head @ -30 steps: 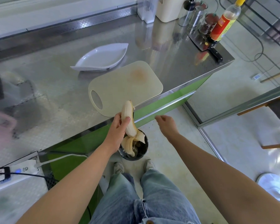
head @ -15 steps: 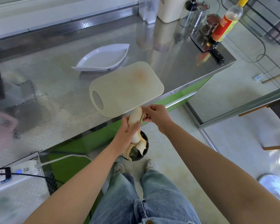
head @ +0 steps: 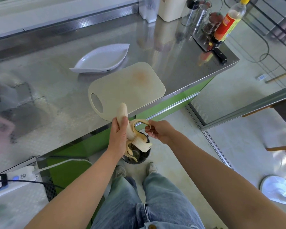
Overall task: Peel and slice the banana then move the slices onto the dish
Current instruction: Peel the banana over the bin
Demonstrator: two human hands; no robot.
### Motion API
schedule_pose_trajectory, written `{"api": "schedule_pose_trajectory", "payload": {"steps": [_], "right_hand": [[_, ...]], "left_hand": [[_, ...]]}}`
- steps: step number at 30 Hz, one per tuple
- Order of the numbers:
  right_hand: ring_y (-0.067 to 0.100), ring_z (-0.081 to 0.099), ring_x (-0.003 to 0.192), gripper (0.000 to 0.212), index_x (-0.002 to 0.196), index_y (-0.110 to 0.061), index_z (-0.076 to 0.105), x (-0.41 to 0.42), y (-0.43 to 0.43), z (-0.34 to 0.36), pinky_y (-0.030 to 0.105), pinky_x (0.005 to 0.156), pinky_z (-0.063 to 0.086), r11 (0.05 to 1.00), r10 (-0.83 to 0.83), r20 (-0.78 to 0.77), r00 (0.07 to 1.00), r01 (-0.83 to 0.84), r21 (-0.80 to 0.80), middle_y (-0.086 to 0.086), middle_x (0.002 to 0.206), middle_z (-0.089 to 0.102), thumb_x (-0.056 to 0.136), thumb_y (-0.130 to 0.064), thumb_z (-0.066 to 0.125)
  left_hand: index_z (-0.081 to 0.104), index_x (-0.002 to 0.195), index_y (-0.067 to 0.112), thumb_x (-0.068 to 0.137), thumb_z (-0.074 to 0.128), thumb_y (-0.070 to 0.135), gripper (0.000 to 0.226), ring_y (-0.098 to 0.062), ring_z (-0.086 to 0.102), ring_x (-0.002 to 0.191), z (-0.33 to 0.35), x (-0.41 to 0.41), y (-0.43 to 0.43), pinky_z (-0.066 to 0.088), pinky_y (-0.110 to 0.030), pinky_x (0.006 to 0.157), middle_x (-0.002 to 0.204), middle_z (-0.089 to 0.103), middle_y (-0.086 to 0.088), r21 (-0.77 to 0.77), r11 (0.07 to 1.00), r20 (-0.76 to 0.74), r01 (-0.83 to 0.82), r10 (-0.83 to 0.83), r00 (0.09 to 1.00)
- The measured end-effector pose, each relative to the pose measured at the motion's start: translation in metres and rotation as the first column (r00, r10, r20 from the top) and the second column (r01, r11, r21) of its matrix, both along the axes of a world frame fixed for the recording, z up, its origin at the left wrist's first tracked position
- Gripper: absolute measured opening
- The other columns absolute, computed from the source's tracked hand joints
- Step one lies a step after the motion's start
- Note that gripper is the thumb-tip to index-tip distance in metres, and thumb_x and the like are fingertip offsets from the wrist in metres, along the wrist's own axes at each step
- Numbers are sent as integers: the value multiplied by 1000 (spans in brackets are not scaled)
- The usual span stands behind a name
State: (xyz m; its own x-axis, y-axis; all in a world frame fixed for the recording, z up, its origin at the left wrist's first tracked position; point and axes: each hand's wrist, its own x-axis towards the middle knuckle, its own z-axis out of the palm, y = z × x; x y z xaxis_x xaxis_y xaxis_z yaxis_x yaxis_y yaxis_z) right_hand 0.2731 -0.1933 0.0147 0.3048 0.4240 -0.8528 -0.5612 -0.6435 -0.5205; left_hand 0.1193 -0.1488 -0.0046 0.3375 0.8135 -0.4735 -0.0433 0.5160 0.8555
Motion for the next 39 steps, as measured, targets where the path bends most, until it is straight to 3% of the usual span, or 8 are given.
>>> {"api": "schedule_pose_trajectory", "payload": {"steps": [6,11,16,19,21,24,32,39], "right_hand": [[20,58,61,23,86,-2,50,13,-17,-6,24,44,52,994,49,-49,998,-54,-99,16,75,60,102,-16,42],[28,63,83,28,91,-7,49,10,-17,-8,35,70,52,995,-93,-61,994,94,15,18,93,64,105,-24,30],[18,53,105,54,114,-17,54,-7,-12,7,37,95,40,895,432,70,899,-437,88,-2,112,59,92,-63,37],[16,58,101,49,114,-18,60,-14,-10,3,28,86,45,806,533,322,782,-586,89,-2,109,63,83,-55,64],[7,56,78,30,84,-21,65,-13,-10,-2,23,70,41,808,485,480,731,-584,72,-9,80,61,79,-50,72],[10,30,49,49,61,-3,52,-10,-11,-3,26,52,23,820,458,494,739,-566,86,-2,56,32,81,-43,72],[11,21,46,46,56,-6,45,-15,-13,-2,22,47,18,849,373,667,645,-527,36,-2,49,26,93,-29,59],[14,27,47,48,49,-14,33,-18,-15,-8,24,47,24,917,284,718,635,-398,-11,1,48,33,91,-17,57]], "left_hand": [[50,105,23,94,54,40,20,-16,55,89,1,2,5,48,-42,85,99,59,-4,64,997,-15,-34,35,999],[49,112,20,97,52,35,22,-13,57,91,3,8,5,49,-39,90,100,58,-4,66,997,-2,-48,48,999],[45,120,16,93,56,41,39,-16,59,94,6,16,3,53,-38,84,107,57,-9,48,998,6,-32,31,999],[43,123,14,96,54,34,36,-14,62,88,8,19,2,53,-31,74,103,58,-6,37,999,-5,-35,36,999],[44,122,13,96,54,33,34,-14,61,86,9,19,3,52,-30,73,101,59,-5,42,999,-11,-35,35,999],[46,119,13,95,56,32,32,-15,60,86,8,19,4,51,-30,73,98,59,-4,33,999,-12,-32,32,999],[47,118,14,90,64,29,36,-14,61,93,7,17,-1,52,-28,78,104,60,-4,17,1000,-71,-19,20,997],[46,110,17,82,72,26,39,-28,64,96,5,17,-2,54,-54,83,101,60,-7,123,987,-300,99,-59,952]]}}
